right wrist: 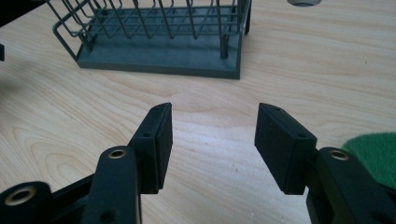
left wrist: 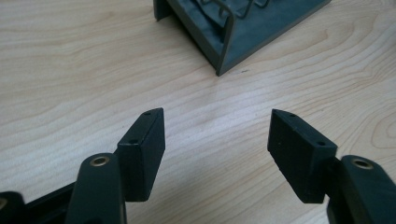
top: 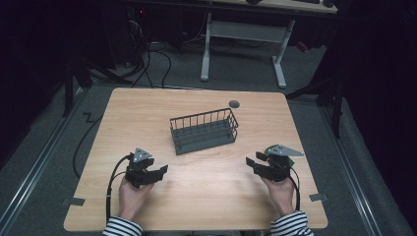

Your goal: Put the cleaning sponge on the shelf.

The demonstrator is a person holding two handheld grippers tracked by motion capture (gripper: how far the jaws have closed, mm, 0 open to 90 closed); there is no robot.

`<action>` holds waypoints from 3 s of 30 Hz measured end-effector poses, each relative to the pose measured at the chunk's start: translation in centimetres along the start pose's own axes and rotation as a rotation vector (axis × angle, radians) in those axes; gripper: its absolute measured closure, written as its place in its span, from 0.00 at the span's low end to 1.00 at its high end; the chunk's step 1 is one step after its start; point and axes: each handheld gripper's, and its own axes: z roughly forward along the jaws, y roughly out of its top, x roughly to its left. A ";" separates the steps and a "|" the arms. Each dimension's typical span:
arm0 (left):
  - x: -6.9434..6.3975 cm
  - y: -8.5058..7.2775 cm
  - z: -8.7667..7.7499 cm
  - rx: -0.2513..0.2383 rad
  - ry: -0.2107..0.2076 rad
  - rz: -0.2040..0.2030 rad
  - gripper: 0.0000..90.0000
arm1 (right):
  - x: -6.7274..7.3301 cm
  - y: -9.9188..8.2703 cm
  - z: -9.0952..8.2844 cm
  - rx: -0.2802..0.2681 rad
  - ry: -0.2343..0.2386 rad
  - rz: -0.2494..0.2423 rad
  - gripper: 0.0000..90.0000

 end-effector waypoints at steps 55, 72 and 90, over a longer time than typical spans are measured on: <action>0.1 10.1 2.8 -0.052 0.044 -0.054 0.51 | -1.7 12.1 8.7 0.074 -0.069 0.037 0.67; -0.2 9.9 3.3 -0.029 0.001 -0.044 0.69 | -1.8 11.6 10.2 0.147 -0.049 0.018 0.81; -0.5 9.6 2.7 -0.022 -0.026 -0.039 0.77 | -1.8 11.3 9.1 0.202 -0.040 -0.003 0.88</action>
